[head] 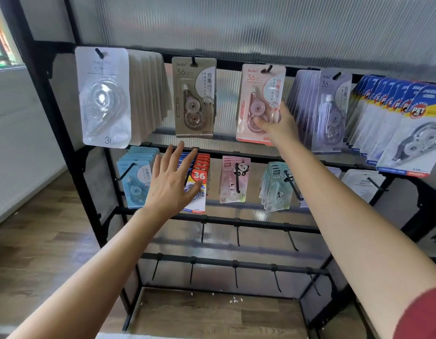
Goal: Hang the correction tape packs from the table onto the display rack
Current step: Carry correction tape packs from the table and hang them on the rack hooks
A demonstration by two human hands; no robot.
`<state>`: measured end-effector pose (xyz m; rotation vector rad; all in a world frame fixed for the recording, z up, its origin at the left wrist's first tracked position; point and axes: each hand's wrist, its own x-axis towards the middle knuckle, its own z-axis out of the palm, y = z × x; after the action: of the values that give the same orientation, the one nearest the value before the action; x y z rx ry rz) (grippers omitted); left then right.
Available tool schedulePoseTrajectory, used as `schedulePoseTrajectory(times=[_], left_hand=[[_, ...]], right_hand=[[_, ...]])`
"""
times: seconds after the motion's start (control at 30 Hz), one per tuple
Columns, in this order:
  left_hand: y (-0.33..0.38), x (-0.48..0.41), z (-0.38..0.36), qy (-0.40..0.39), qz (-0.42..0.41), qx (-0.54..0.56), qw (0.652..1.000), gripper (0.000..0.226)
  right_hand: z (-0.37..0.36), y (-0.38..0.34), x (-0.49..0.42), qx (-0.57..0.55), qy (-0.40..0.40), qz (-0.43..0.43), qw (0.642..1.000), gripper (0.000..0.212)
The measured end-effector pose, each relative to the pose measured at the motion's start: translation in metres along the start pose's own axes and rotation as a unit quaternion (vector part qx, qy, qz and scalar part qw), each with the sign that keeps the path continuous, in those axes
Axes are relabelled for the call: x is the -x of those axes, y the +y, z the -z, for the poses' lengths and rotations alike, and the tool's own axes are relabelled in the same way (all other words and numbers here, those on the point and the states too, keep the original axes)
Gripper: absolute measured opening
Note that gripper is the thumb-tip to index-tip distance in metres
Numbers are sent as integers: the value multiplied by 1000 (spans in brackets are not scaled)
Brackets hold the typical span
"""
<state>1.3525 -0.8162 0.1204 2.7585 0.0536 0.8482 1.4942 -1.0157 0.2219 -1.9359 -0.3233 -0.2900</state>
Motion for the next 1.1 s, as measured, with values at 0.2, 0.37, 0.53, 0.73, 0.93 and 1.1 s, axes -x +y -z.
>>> schedulePoseTrajectory(times=[0.2, 0.37, 0.53, 0.73, 0.93, 1.1], left_hand=[[6, 14, 4, -4, -7, -33, 999, 71], [7, 34, 5, 3, 15, -30, 999, 70], [9, 54, 1, -10, 38, -11, 999, 70], [22, 67, -3, -28, 6, 17, 999, 71], [31, 77, -2, -46, -10, 53, 997, 69], [46, 78, -6, -72, -16, 69, 995, 72]], right_hand=[[3, 8, 10, 49, 8, 6, 999, 66], [3, 9, 33, 98, 65, 38, 992, 71], [6, 17, 70, 41, 14, 70, 997, 63], [9, 33, 117, 50, 5, 69, 996, 57], [14, 43, 147, 62, 8, 41, 997, 55], [27, 55, 158, 56, 33, 29, 997, 49]])
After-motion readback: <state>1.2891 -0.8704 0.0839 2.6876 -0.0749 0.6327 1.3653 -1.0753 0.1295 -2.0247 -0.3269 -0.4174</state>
